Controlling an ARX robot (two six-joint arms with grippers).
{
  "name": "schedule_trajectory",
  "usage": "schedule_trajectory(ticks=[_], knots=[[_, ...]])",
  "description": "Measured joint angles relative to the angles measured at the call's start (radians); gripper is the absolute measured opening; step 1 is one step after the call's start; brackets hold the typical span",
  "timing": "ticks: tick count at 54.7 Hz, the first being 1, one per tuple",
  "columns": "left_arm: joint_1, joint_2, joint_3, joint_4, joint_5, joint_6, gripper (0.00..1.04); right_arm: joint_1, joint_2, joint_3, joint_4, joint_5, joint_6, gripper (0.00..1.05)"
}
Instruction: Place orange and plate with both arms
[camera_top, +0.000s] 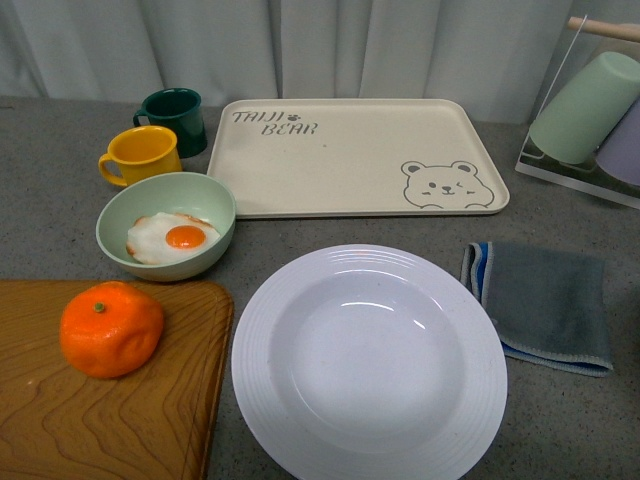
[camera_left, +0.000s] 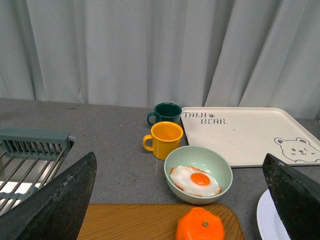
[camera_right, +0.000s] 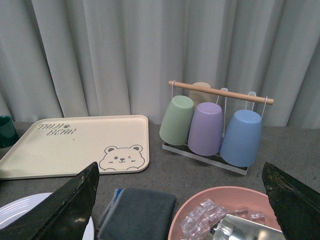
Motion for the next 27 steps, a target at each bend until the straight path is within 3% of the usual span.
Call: schedule_trajectory(ticks=[27], knots=[[0.000,0.000,0.000,0.000,0.000,0.000,0.98,0.000,0.000,0.000,0.000,0.000,0.000,0.95]])
